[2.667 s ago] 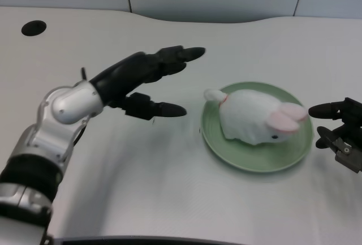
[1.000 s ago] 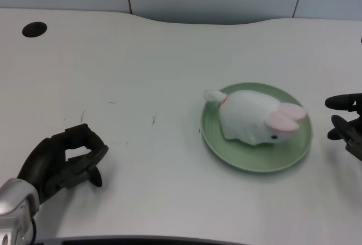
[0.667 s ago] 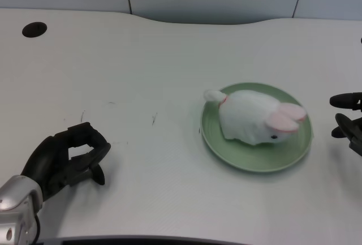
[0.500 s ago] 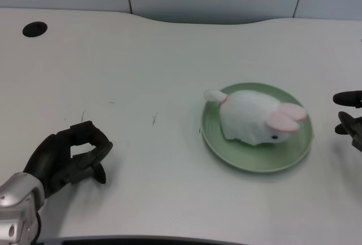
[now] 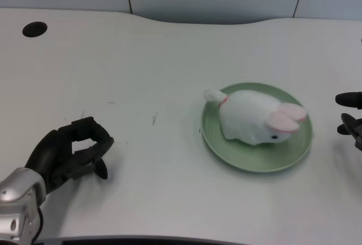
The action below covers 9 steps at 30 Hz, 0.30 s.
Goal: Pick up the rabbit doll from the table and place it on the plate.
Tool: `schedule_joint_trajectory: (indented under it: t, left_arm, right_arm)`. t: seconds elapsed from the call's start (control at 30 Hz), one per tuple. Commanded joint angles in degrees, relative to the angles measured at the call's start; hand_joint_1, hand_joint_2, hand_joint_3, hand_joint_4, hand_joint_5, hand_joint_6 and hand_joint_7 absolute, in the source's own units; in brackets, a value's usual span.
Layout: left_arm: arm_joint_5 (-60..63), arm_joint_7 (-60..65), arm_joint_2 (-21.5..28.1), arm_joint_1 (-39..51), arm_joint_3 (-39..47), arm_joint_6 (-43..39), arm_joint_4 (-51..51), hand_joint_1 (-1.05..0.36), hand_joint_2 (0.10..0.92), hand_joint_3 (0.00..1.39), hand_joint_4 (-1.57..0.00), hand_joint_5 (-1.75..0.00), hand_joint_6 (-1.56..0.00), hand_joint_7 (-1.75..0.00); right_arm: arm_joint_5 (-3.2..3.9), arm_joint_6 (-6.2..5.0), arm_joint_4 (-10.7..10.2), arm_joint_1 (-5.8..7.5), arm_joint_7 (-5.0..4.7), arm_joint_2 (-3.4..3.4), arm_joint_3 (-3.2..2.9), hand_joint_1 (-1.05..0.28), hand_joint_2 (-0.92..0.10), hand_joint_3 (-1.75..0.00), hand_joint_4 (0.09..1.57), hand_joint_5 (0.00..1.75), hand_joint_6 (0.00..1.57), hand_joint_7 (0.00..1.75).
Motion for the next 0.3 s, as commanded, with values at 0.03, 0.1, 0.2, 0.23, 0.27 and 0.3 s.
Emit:
schedule_joint_trajectory:
  t: [0.03,0.1,0.2,0.23,0.27,0.3]
  left_arm:
    - [0.0,-0.6,0.8,-0.1,0.4,-0.7,0.7,-0.52,0.921,0.42,-0.68,-1.75,-0.48,-1.75]
    - [0.0,-0.3,0.8,0.0,0.5,-0.4,0.6,-0.52,0.921,0.41,-0.67,-1.75,-0.48,-1.75]
    - [0.5,0.4,0.9,0.1,0.3,-0.3,0.5,-0.52,0.921,0.41,-0.66,-1.75,-0.47,-1.75]
    - [0.6,0.5,0.9,0.1,0.2,-0.3,0.6,-0.52,0.921,0.41,-0.66,-1.75,-0.47,-1.75]
    - [0.7,0.5,0.9,0.1,0.2,-0.4,0.6,-0.52,0.921,0.41,-0.66,-1.75,-0.47,-1.75]
    - [0.5,0.2,0.8,0.0,0.3,-0.1,0.6,-0.52,0.921,0.41,-0.66,-1.75,-0.47,-1.75]
  right_arm:
    - [0.71,-0.16,-0.3,0.13,-0.04,-0.66,-0.29,-0.23,-0.92,-0.33,0.48,1.19,0.55,0.73]
    - [0.67,-0.28,-0.1,0.02,0.15,-0.76,-0.23,-0.23,-0.92,-0.33,0.48,1.19,0.56,0.73]
    - [0.77,-0.99,0.7,-0.21,0.64,-0.87,-0.28,-0.22,-0.92,-0.34,0.49,1.20,0.56,0.72]
    - [0.78,-1.05,0.8,-0.24,0.68,-0.86,-0.31,-0.22,-0.92,-0.34,0.49,1.20,0.56,0.72]
    - [0.79,-1.13,0.9,-0.26,0.72,-0.86,-0.34,-0.22,-0.92,-0.34,0.49,1.20,0.56,0.72]
    - [0.70,-0.98,0.8,-0.28,0.63,-0.90,-0.32,-0.22,-0.92,-0.34,0.49,1.20,0.56,0.72]
